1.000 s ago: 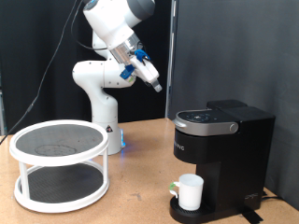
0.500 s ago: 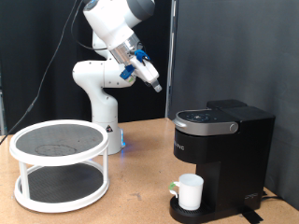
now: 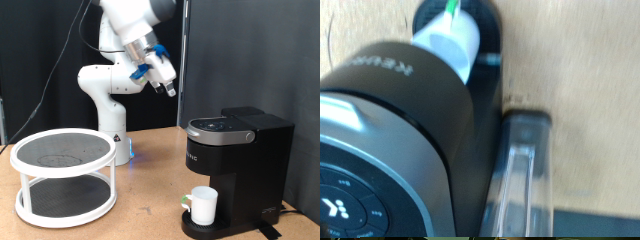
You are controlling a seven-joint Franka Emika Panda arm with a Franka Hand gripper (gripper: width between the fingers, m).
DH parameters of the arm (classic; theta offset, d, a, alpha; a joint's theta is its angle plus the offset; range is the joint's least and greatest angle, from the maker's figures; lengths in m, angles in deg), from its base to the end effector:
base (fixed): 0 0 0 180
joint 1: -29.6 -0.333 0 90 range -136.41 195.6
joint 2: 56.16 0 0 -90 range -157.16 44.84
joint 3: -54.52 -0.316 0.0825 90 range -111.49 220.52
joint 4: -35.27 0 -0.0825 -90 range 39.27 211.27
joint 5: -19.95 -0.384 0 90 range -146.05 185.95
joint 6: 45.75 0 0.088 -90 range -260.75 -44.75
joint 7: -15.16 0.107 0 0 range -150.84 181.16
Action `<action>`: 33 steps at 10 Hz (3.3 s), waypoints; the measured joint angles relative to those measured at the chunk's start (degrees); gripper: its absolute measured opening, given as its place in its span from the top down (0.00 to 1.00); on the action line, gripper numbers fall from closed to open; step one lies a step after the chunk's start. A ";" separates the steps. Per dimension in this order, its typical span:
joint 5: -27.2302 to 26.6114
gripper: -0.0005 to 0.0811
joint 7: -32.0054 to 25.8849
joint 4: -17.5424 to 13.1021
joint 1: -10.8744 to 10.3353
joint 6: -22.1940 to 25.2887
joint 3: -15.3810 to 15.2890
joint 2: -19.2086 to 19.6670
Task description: Make a cup of coffee with the keurig machine
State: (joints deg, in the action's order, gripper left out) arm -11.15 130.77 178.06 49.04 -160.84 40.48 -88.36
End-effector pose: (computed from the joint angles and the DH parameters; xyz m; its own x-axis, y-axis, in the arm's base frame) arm 0.3945 -0.0007 0.4842 -0.6814 -0.6450 -0.3460 -0.7149 0.6879 0.1255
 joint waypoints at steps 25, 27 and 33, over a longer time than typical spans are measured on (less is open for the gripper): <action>17.87 0.09 9.58 -12.19 0.29 -0.63 -7.03 18.23; 17.87 0.09 9.57 -11.89 0.29 -1.67 -7.53 19.38; 18.17 0.09 9.52 -11.74 0.29 -2.72 -8.00 20.71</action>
State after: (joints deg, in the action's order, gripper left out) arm 7.03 140.29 166.32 49.33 -163.56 32.48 -67.65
